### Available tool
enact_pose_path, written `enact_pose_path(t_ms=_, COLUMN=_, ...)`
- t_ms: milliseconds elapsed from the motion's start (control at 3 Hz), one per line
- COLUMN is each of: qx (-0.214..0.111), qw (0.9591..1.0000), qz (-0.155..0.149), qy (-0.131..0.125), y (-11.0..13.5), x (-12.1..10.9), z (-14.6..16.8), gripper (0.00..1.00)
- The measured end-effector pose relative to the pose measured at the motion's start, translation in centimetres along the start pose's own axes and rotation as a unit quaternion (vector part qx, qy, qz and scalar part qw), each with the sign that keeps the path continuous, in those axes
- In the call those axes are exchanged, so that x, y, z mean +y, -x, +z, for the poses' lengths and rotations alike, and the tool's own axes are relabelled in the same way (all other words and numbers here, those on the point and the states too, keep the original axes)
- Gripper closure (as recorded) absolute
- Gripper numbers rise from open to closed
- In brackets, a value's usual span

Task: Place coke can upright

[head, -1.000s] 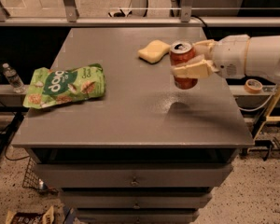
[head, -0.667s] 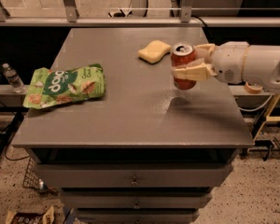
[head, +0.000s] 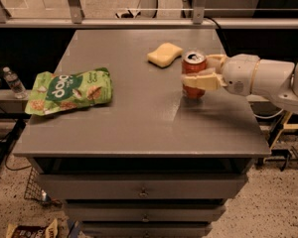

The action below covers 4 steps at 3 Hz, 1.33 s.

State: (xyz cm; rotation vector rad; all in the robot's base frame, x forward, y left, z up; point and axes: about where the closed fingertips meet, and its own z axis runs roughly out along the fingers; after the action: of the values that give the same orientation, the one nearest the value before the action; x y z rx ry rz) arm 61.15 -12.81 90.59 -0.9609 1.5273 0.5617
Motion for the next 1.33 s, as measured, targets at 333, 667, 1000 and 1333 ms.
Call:
enact_pose_path(t_ms=333, qx=-0.018, qw=0.9997, qz=0.017, qy=-0.005, y=-1.2, x=-0.4, z=0.3, gripper=1.00)
enact_pose_path(t_ms=667, qx=-0.035, qw=0.9988, qz=0.032, qy=-0.010, y=-2.3, x=-0.7, z=0.5, gripper=1.00)
enact_pose_path(t_ms=1000, qx=-0.035, qw=0.9989, qz=0.031, qy=-0.007, y=-2.2, x=-0.5, z=0.7, gripper=0.83)
enact_pose_path(t_ms=1333, qx=-0.036, qw=0.9989, qz=0.031, qy=-0.005, y=-2.1, x=-0.4, z=0.9, gripper=0.59)
